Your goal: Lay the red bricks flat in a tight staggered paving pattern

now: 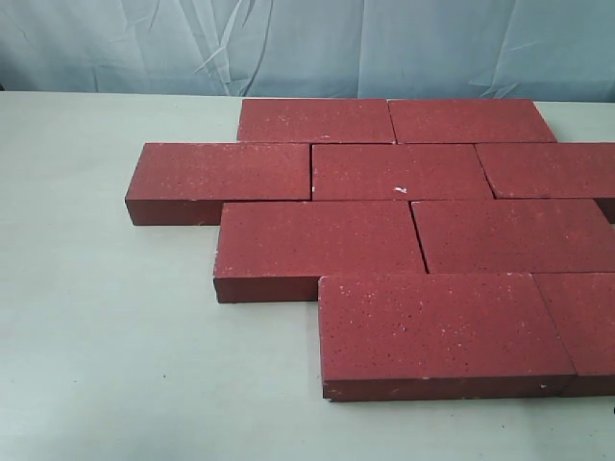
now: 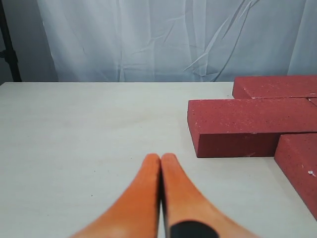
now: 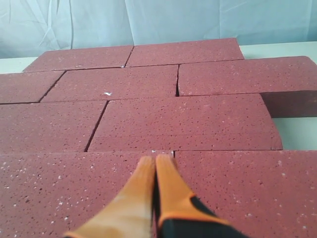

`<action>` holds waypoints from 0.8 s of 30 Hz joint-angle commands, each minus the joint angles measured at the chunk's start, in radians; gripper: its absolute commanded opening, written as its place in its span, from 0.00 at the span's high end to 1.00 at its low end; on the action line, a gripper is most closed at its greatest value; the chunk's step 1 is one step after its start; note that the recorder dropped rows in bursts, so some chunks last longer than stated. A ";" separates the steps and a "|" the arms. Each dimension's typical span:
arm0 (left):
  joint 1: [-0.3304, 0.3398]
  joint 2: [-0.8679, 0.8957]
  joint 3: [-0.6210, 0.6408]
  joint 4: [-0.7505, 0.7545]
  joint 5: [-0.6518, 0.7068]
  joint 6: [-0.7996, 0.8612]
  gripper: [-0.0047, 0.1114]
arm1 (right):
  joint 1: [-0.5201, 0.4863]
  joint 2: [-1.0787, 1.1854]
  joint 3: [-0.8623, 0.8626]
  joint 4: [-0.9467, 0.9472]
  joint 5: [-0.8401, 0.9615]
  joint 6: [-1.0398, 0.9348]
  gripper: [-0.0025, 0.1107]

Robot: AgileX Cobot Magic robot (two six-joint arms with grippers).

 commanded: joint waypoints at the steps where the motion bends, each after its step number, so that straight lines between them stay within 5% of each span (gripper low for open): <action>1: 0.002 -0.005 0.005 0.005 0.000 0.019 0.96 | -0.006 -0.006 0.004 0.000 -0.008 0.000 0.98; 24: 0.002 -0.005 0.005 0.005 -0.002 0.001 0.96 | -0.006 -0.006 0.004 0.003 -0.010 0.000 0.98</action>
